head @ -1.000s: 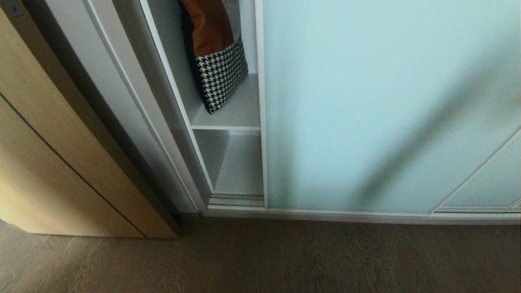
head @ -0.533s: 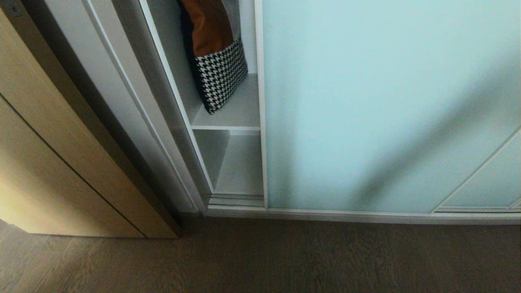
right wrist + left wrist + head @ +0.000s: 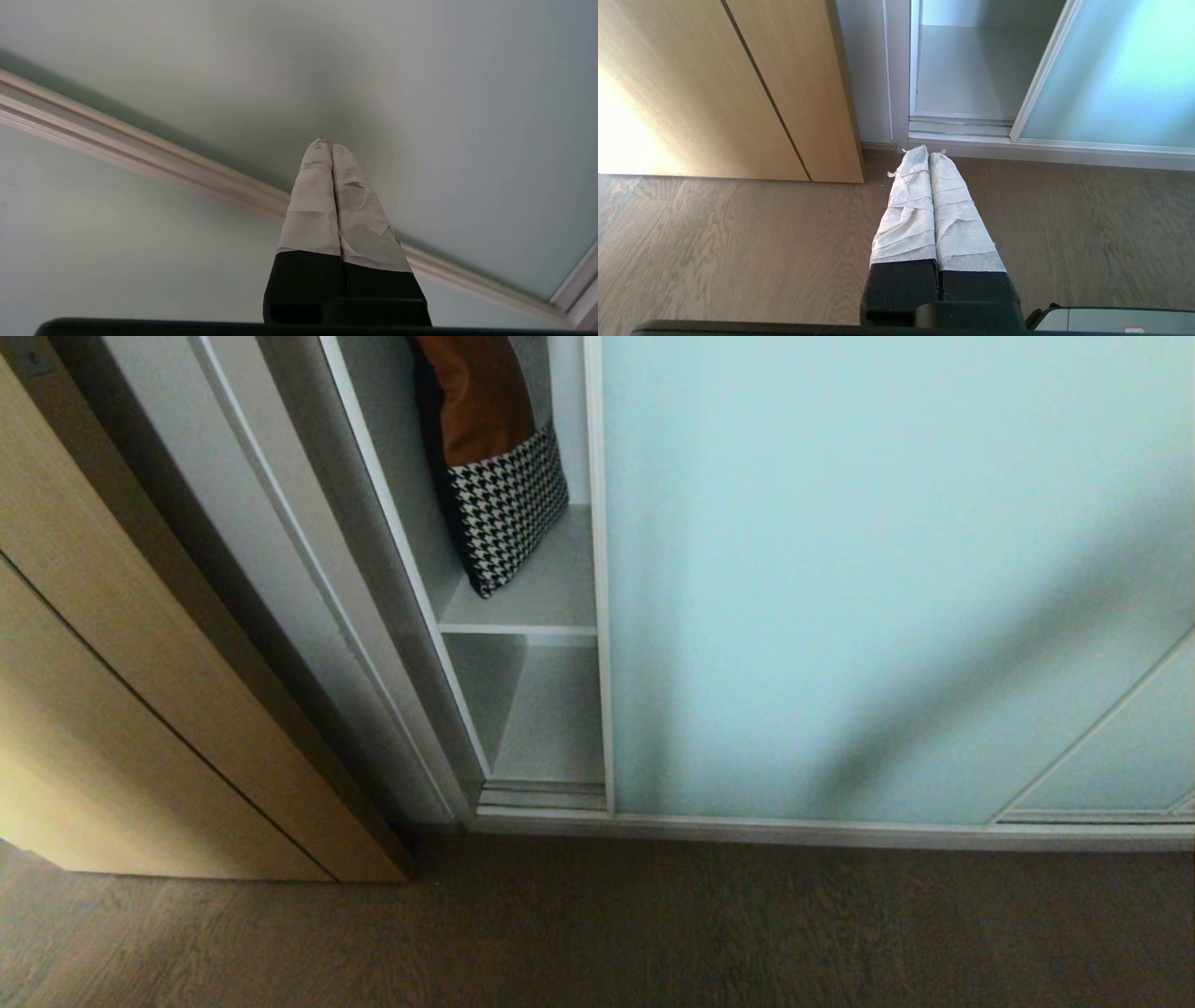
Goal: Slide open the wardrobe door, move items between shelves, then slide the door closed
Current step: Close the door
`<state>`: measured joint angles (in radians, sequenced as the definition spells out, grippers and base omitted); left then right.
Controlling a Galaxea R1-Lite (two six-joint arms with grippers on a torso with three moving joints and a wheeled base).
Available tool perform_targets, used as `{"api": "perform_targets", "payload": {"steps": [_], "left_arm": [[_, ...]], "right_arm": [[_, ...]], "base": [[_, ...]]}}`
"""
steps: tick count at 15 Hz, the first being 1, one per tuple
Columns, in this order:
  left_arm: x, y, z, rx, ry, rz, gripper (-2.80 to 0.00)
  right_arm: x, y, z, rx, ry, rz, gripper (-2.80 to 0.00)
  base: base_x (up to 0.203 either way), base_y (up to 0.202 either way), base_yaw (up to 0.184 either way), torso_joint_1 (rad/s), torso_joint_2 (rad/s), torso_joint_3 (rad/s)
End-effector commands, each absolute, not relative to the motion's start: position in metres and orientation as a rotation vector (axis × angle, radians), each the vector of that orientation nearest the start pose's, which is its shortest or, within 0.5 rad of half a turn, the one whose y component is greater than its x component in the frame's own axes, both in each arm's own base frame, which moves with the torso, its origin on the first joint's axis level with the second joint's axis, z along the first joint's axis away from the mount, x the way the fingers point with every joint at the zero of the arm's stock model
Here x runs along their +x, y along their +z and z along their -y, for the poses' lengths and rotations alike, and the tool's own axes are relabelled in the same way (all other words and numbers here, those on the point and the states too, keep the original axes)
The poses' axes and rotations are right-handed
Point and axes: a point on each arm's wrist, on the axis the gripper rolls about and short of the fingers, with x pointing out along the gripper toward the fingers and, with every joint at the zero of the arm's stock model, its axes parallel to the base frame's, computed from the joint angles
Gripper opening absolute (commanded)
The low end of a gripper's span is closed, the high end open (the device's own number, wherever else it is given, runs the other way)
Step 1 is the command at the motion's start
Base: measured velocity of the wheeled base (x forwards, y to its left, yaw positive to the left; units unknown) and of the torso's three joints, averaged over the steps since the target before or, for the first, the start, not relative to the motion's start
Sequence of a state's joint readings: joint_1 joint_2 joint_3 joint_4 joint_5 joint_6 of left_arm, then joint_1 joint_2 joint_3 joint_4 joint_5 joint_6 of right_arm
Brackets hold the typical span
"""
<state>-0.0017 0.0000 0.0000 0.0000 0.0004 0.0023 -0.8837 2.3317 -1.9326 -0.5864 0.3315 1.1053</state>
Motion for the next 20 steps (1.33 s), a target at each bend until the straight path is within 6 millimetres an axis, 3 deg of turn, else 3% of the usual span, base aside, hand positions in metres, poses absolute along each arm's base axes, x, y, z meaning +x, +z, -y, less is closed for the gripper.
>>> {"api": "perform_targets", "payload": {"steps": [1,9,20], "left_arm": [[-0.023,0.076,0.000,0.003,-0.002,0.000,-2.80],[-0.023,0.075,0.000,0.003,0.000,0.000,-2.80],[-0.023,0.075,0.000,0.002,-0.002,0.000,-2.80]], "right_arm": [[0.328,0.221,0.384,1.016,-0.381,0.416,-2.80],[0.344,0.194,0.383,1.102,-0.347,0.365,-2.80],[0.356,0.180,0.377,1.186,-0.275,0.291,-2.80]], "base": [[0.000,0.000,0.000,0.000,0.00,0.000],[0.000,0.000,0.000,0.000,0.00,0.000],[0.000,0.000,0.000,0.000,0.00,0.000]]}}
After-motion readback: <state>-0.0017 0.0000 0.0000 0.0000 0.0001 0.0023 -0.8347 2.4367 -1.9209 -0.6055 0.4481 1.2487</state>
